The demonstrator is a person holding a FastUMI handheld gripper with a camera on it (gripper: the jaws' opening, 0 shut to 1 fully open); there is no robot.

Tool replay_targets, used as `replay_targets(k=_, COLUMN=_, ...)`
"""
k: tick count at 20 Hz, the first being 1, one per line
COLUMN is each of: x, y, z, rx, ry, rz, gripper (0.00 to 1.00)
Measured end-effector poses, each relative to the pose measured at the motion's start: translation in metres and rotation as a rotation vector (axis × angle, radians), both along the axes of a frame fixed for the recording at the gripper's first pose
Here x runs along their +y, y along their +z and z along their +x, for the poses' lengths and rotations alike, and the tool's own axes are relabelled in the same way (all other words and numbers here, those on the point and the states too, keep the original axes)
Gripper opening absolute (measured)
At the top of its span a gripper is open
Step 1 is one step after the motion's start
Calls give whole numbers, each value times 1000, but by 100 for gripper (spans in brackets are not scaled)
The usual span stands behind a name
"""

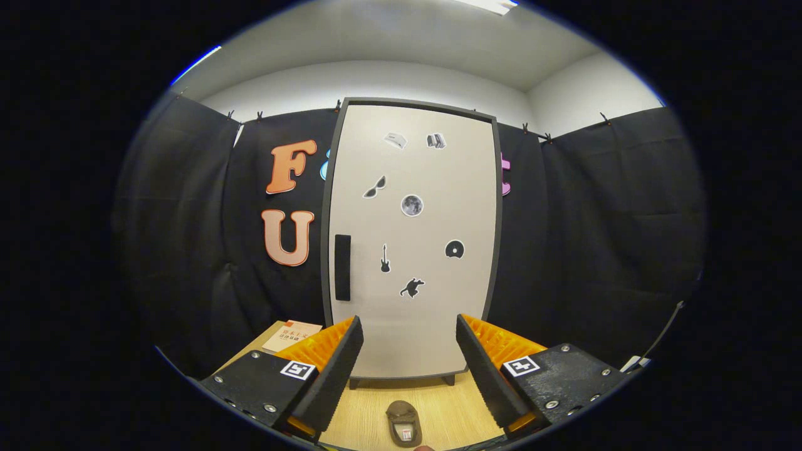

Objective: Open the shoe cabinet door, grab the shoes and put them into the shoe cabinet, then close the shoe cabinet door.

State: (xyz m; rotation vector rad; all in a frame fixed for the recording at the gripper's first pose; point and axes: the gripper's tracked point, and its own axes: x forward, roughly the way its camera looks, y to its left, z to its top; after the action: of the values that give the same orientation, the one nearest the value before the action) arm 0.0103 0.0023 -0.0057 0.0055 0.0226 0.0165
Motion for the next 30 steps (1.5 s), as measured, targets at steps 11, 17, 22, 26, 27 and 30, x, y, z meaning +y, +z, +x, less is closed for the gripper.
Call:
replay_targets(k=11, x=28, y=-2, z=36, rx=-5, ry=34, rz=9, gripper=93)
replay_targets(k=17, x=63, y=-2, z=79, rx=-1, ry=82, rz=3, gripper=93)
replay_targets(k=22, x=93, y=2, z=124, rx=-12, ry=110, rz=-1, gripper=93)
replay_targets(k=26, x=112, y=5, z=159, rx=-14, ry=128, rz=-7, gripper=93)
replay_targets(k=27, x=115, y=6, z=167, rx=-15, ry=130, rz=0, gripper=93)
replay_targets(k=30, x=125, y=7, z=190, rx=-20, ry=132, rz=23, gripper=94)
